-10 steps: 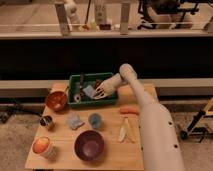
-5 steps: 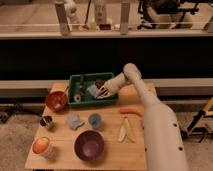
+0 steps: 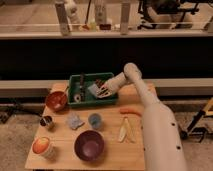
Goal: Wipe tray with sponge
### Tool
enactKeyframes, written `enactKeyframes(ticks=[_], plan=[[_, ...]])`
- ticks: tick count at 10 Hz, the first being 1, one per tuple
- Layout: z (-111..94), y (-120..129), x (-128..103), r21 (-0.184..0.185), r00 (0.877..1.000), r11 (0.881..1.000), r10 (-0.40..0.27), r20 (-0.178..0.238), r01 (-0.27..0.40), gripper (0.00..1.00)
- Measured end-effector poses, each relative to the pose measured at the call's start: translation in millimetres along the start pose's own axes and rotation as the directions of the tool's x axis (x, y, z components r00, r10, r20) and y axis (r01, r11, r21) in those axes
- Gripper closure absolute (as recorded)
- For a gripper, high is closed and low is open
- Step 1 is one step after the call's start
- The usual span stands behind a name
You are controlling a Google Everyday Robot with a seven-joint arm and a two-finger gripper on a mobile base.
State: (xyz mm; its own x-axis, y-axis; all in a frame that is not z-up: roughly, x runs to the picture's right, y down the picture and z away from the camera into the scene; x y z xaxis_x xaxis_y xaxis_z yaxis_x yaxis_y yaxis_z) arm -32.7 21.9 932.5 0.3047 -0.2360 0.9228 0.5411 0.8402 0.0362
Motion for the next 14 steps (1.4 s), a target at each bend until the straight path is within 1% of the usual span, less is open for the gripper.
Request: enactKeyframes(ticks=[2,4,5,8,11,14], plan=[[17.9,-13.6,-1.5,-0.01,0.999,1.0,-0.025,0.021,0.025,1.0],[35.9,-24.6,-7.8,-0.02,0.998,0.999,-0.048,0.05,0.049,1.0],[38.2,-25.5,-8.6,-0.023,0.997,0.998,-0.054,0.059,0.055,1.0],[36.3,-22.5,-12.7,-0.024,0.995,0.998,-0.063,0.081,0.065,1.0],[24.5,-15.2,-16.0,-0.018,0.994,0.998,-0.062,0.086,0.064,1.0],[0.3,-3.7,-8.6,0.002,0.997,0.999,-0.041,0.059,0.041,1.0]])
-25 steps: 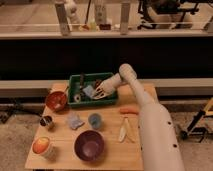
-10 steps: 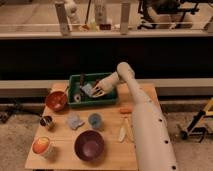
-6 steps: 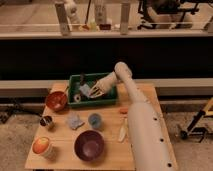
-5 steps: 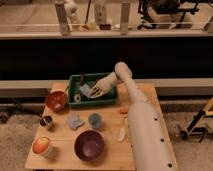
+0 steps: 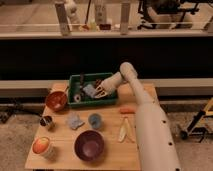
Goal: Wipe tray with sponge
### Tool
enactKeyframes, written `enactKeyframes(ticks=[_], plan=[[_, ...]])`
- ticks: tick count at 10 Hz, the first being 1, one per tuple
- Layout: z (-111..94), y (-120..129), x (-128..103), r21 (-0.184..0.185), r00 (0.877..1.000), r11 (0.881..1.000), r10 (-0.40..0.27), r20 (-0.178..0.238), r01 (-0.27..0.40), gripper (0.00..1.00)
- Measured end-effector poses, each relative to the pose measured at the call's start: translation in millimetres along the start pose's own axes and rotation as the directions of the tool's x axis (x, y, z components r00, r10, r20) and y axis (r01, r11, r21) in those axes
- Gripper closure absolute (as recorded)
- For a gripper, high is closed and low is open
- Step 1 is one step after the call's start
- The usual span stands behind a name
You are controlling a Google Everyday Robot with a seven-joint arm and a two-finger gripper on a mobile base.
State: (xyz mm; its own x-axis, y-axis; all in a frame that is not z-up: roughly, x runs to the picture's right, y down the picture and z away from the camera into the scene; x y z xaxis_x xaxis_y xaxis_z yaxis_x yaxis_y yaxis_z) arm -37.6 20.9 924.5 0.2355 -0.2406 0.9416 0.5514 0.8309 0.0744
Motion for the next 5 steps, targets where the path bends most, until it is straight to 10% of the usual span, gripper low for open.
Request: enactKeyframes(ticks=[5], plan=[[-35.7,13.3,23.2,0.055,0.994,0.996,0.073,-0.075,-0.069,1.0]])
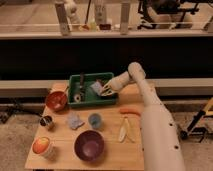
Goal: Wipe tray with sponge
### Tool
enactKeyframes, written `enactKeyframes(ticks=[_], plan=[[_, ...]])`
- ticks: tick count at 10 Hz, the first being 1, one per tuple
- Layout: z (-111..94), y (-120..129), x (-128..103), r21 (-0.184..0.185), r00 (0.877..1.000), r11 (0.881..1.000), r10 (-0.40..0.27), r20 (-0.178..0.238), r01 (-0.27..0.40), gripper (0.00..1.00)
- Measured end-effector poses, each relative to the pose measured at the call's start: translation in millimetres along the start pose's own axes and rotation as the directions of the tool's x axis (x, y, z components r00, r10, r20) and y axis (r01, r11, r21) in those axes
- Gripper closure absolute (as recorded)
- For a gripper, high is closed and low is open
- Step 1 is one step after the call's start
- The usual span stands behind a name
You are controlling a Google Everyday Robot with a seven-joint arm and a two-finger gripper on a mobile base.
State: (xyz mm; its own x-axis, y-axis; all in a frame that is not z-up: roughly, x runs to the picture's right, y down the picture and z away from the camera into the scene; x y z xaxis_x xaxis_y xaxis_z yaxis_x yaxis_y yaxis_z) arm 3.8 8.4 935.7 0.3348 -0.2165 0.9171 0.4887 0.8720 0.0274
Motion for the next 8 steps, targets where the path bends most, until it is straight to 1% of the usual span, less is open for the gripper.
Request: enactKeyframes(ticks=[2,4,5,7,8], plan=[[-6.7,1.7,6.3,0.011,1.0,1.0,0.016,-0.018,-0.016,1.0],[1.4,-0.6,3.7,-0.004,1.0,1.0,0.008,-0.006,-0.008,1.0],[8.5,-1.7,-0.3,-0.017,1.0,1.0,-0.003,0.008,0.003,1.0],[32.9,-7.6,-16.7,-0.053,0.998,0.998,-0.038,0.054,0.041,1.0],[41.3,-9.6,-23.4,-0.064,0.996,0.996,-0.052,0.075,0.057,1.0]])
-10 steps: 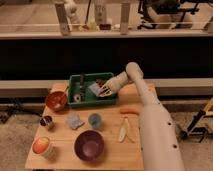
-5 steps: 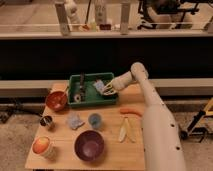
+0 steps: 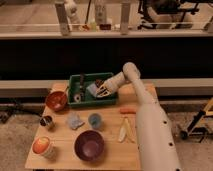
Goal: Wipe tray with sponge
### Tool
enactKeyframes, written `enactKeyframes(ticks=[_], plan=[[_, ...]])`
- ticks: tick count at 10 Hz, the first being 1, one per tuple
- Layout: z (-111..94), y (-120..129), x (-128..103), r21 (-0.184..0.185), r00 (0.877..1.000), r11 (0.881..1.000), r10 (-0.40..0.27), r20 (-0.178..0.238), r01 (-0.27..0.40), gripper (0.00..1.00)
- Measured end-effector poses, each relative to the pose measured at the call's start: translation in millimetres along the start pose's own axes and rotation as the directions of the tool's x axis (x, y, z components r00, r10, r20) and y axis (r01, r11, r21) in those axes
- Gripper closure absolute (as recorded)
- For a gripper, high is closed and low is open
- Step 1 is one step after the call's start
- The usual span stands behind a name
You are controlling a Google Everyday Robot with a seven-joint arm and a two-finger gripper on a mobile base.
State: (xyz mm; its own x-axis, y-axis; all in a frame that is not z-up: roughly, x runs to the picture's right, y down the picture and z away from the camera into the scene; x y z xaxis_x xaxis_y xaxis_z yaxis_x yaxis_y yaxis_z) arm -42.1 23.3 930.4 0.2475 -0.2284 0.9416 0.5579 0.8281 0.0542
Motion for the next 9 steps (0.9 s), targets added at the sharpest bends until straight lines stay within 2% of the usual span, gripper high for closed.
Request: enactKeyframes(ticks=[2,6,7,9], plan=[[11.7,-1.4,-8.8,-0.021,0.999,0.999,-0.026,0.033,0.027,1.0],[19.1,-6.3,-14.2,-0.027,0.997,0.998,-0.049,0.061,0.05,1.0],[18.0,-6.2,-13.3,-0.03,0.997,0.998,-0.049,0.057,0.05,1.0],[3.4,-0.9,-6.4,-0.025,0.999,0.999,-0.038,0.03,0.039,1.0]])
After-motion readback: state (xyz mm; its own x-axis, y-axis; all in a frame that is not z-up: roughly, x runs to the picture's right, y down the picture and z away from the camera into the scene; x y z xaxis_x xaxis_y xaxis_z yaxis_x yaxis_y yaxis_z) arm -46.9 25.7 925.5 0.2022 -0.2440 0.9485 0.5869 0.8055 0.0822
